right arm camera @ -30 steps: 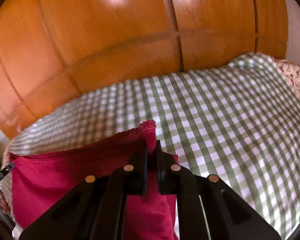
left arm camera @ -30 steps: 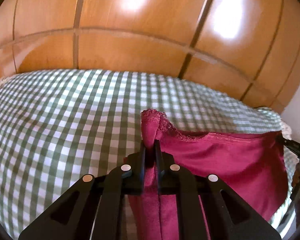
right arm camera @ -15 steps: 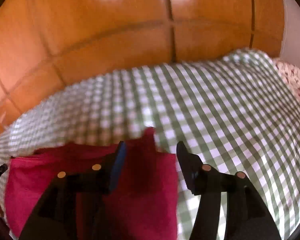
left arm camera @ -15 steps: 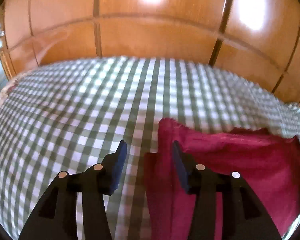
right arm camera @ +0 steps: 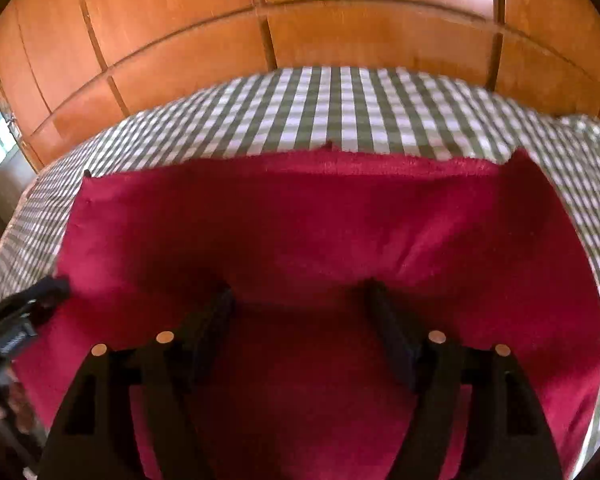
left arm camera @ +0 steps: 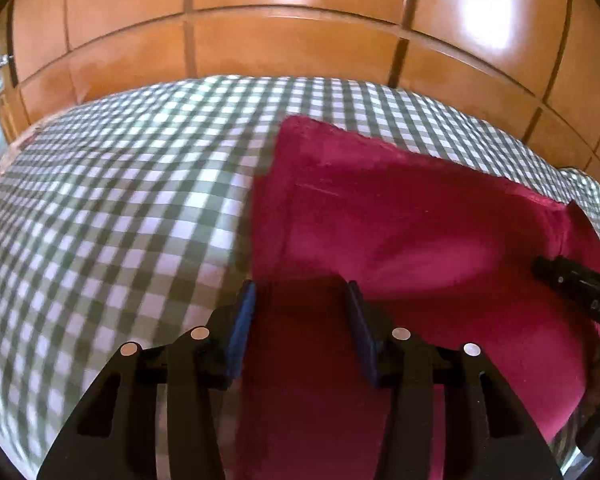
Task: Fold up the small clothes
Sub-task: 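Press the folded sweater flat with both open tools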
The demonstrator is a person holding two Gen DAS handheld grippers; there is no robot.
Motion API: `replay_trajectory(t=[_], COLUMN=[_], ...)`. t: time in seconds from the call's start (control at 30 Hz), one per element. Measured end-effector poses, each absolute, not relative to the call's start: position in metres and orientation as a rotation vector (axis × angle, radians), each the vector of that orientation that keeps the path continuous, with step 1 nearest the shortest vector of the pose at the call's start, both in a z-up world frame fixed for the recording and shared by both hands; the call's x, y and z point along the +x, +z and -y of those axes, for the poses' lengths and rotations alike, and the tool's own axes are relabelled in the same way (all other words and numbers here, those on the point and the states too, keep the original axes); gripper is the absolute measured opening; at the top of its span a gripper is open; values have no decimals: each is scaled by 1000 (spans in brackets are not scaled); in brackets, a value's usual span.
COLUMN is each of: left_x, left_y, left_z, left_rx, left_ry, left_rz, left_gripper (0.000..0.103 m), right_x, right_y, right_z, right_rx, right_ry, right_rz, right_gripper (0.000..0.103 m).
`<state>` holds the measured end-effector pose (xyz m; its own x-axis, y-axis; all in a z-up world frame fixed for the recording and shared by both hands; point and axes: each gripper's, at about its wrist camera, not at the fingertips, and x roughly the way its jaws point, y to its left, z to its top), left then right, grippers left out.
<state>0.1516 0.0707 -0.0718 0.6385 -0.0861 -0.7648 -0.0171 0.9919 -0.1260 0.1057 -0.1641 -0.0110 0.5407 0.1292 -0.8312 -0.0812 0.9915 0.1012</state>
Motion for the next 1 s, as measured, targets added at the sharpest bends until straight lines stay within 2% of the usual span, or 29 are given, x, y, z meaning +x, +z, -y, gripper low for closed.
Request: replay_trajectory(t=[0.2, 0.27, 0.3, 0.57, 1.0], left_x=[124, 112, 108, 89, 76], left_y=[-50, -42, -41, -31, -39], left_z=[-73, -70, -69, -67, -74], left_rx=[-116, -98, -96, -113, -103], left_ry=[-22, -27, -26, -51, -7], left_rz=[-832, -806, -797, -776, -809], left_gripper=[46, 55, 56, 57, 57], right_x=[98, 86, 80, 25, -7], right_y=[1, 10, 15, 37, -7], right_z=[163, 162, 162, 149, 169], right_rx=[46, 55, 63, 67, 55], right_ry=[97, 101, 108, 180, 112], right_rz=[-997, -979, -968, -915, -1011], right_gripper=[71, 71, 71, 71, 70])
